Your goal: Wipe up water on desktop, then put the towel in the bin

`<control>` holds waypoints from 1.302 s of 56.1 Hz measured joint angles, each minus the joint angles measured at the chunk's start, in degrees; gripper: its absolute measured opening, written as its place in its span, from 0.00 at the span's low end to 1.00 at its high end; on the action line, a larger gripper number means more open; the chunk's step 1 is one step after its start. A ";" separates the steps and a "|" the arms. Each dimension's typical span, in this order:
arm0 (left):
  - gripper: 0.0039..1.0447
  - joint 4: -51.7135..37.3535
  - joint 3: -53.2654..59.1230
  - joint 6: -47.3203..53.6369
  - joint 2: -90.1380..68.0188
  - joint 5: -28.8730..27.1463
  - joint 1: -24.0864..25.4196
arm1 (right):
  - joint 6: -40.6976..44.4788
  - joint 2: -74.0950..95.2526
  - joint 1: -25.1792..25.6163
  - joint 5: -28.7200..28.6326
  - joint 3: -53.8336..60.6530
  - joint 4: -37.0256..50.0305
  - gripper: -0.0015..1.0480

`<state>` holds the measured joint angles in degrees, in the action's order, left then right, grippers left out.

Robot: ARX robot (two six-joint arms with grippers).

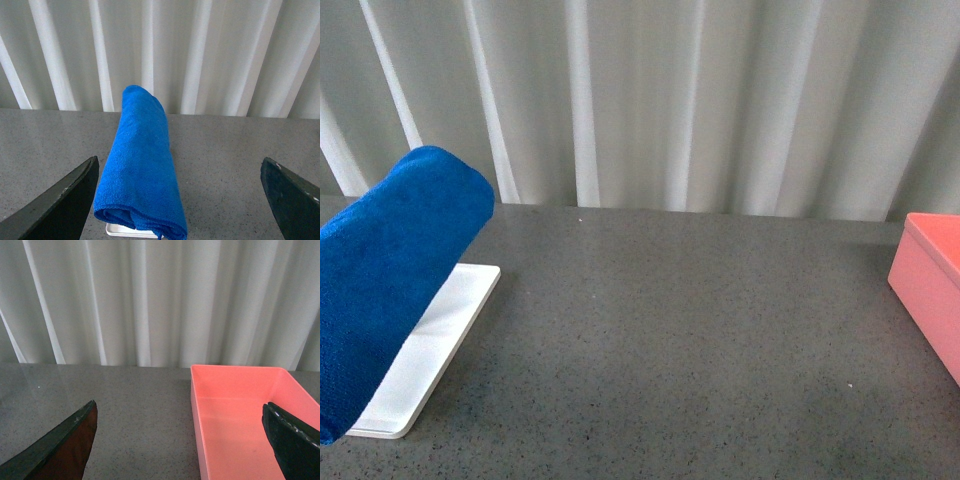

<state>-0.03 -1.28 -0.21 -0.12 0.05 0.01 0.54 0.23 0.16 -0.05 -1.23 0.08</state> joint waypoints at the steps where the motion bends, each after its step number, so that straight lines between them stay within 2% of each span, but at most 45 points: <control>1: 0.94 0.00 0.00 0.00 0.00 0.02 0.00 | 0.00 0.00 0.00 0.00 0.00 0.00 0.93; 12: 0.94 0.31 -0.11 -0.11 -0.24 0.44 0.22 | 0.00 0.00 0.00 0.00 0.00 0.00 0.93; 13: 0.94 2.19 -0.63 -0.79 -1.27 3.15 1.44 | 0.02 0.00 0.00 0.00 0.00 0.00 0.93; 14: 0.94 5.22 -1.77 -1.60 -2.49 9.03 2.97 | 0.02 0.00 0.00 0.00 0.00 0.00 0.93; 15: 0.94 6.69 -2.25 -1.86 -3.34 10.19 3.91 | 0.00 0.00 0.00 0.02 0.00 0.00 0.93; 17: 0.94 11.58 -4.46 -2.34 -7.48 19.91 7.85 | 0.02 0.00 0.00 -0.04 0.00 0.00 0.93; 19: 0.94 12.90 -5.84 -2.75 -11.06 25.59 10.97 | 0.02 -0.02 0.00 -0.24 0.00 0.00 0.93; 22: 0.94 11.61 -7.32 -2.91 -14.58 28.33 12.31 | 0.00 -0.02 -0.09 -0.04 0.00 0.00 0.93; 26: 0.94 8.04 -10.51 -2.84 -18.84 27.58 11.78 | 0.00 -0.02 -0.09 -0.02 0.00 0.00 0.93; 33: 0.94 -3.91 -24.61 -1.25 -35.87 21.07 3.56 | 0.02 -0.02 -0.09 -0.02 0.00 0.00 0.93; 39: 0.94 -4.87 -33.44 0.22 -47.69 20.06 -0.59 | 0.00 -0.02 -0.09 0.00 0.00 0.00 0.93; 41: 0.94 -5.09 -36.54 1.36 -52.39 18.16 -2.14 | 0.02 -0.02 -0.09 0.00 0.00 0.00 0.93; 47: 0.94 -2.32 -46.27 3.93 -67.10 16.44 -4.90 | 0.02 -0.02 -0.09 0.00 0.02 0.00 0.93; 61: 0.94 3.52 -61.33 14.29 -87.19 14.03 -3.69 | 0.02 -0.02 -0.09 0.00 0.00 0.00 0.93; 73: 0.94 10.19 -71.06 19.98 -98.36 6.88 -1.92 | 0.02 -0.02 -0.09 0.00 0.02 0.00 0.93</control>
<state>10.15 -72.34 19.77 -98.48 6.94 -1.91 0.56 0.21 0.08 -0.05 -1.21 0.08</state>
